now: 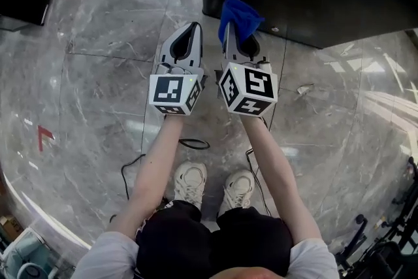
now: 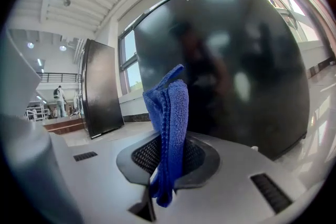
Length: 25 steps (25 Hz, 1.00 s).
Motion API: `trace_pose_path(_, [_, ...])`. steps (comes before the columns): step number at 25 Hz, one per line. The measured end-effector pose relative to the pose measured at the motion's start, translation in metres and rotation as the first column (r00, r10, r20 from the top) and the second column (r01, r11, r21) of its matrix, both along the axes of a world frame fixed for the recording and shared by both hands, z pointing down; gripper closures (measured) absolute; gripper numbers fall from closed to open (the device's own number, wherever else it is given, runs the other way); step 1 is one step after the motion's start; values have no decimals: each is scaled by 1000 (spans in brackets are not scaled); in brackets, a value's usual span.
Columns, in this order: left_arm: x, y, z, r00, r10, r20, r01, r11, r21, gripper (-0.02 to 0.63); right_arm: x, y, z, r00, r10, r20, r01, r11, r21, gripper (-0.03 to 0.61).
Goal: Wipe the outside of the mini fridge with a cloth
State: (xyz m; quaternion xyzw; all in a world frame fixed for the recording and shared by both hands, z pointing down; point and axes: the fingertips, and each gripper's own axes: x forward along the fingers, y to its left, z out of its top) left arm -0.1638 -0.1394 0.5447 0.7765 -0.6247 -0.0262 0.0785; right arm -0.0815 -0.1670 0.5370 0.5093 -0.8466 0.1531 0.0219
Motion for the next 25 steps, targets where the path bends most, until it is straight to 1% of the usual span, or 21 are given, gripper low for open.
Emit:
trace_pose_path(3, [-16, 1, 3, 1000, 5, 14, -6, 1000, 21, 609, -25, -6, 11, 999, -33, 11, 33, 999, -14, 506])
trace_pose_path(5, [-26, 3, 9, 1000, 0, 12, -1, 1000, 19, 609, -38, -12, 17, 999, -41, 15, 41, 999, -19, 506])
trace_pose_path(9, [-42, 4, 30, 1000, -22, 14, 22, 1000, -23, 609, -57, -23, 29, 998, -56, -20, 55, 998, -6, 506])
trace_pose_path(12, [-48, 4, 40, 999, -31, 18, 32, 998, -45, 609, -67, -30, 40, 997, -63, -41, 62, 998, -21, 506])
trace_pose_path(15, [-51, 6, 49, 999, -26, 23, 28, 997, -67, 609, -71, -35, 52, 994, -62, -85, 59, 997, -43, 506])
trace_pose_path(17, [-54, 7, 53, 999, -28, 28, 30, 997, -76, 609, -72, -40, 56, 991, -54, -121, 50, 998, -41, 506])
trace_pose_path(21, [-61, 8, 59, 999, -47, 17, 48, 995, -90, 609, -71, -43, 57, 989, -39, -140, 35, 999, -33, 506])
trace_pose_path(25, [-55, 10, 58, 999, -32, 24, 34, 995, -91, 609, -67, -43, 56, 983, -33, -179, 30, 999, -20, 506])
